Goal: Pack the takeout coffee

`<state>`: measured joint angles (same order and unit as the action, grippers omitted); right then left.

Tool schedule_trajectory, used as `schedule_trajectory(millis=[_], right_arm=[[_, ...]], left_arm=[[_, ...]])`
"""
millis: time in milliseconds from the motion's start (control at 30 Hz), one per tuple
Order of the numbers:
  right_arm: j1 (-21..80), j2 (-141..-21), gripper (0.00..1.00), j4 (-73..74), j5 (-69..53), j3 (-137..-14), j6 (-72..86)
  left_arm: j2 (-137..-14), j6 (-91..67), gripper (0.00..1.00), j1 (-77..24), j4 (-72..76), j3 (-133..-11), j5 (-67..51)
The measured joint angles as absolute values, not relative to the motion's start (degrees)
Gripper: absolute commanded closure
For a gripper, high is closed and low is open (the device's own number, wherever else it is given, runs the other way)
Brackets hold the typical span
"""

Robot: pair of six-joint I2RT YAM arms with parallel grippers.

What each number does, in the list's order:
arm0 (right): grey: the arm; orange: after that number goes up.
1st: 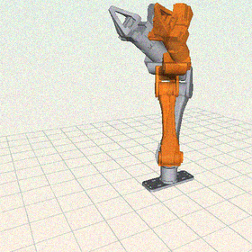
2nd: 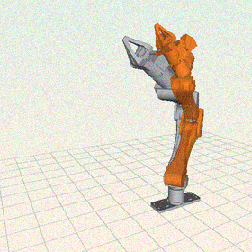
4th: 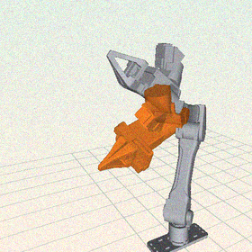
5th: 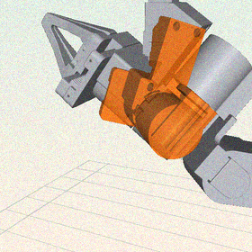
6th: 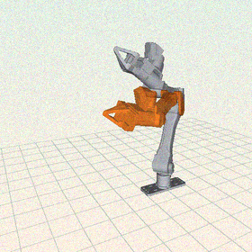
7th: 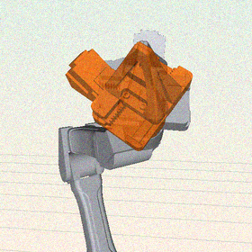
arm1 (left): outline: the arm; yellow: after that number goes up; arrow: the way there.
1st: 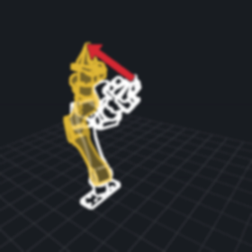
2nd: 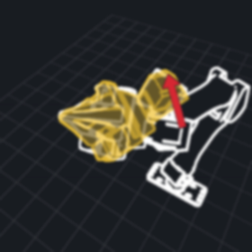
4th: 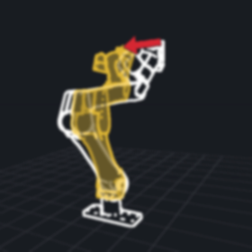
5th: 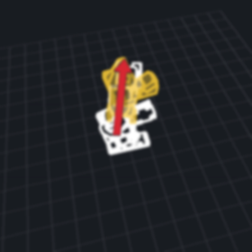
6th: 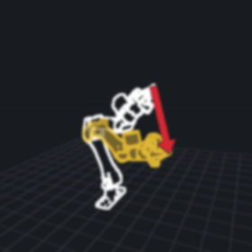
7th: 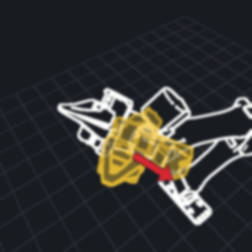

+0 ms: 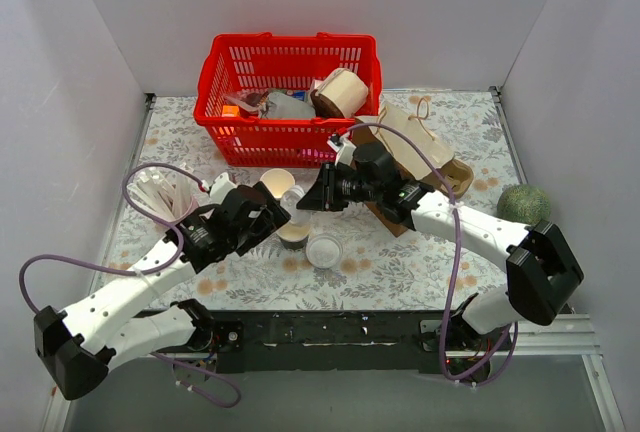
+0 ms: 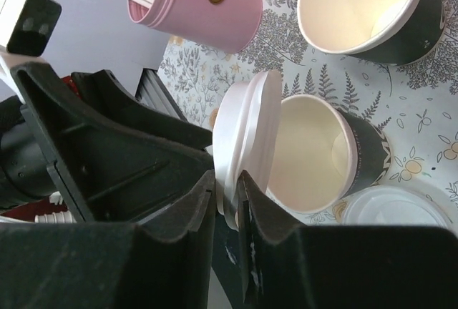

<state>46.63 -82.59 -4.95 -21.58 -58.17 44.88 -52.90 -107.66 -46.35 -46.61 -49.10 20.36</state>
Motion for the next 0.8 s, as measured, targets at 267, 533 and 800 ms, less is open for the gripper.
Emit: schedule_trajectory(millis=[267, 533, 800], right_arm=[[46.63, -85.54, 0.73, -6.17, -21.15, -57.21, 46.74], [46.63, -86.8, 0.69, -6.52, -21.34, -56.16, 47.66], [46.63, -88.66, 0.65, -6.22, -21.06, -56.01, 47.79]], left_arm=[[-52.8, -107.07, 0.02, -39.83, -40.14, -45.17, 16.71], [-51.0, -106.65, 0.02, -36.75, -37.17, -42.76, 14.06], [-54.26, -105.23, 0.02, -35.46, -33.1, -41.93, 10.22]])
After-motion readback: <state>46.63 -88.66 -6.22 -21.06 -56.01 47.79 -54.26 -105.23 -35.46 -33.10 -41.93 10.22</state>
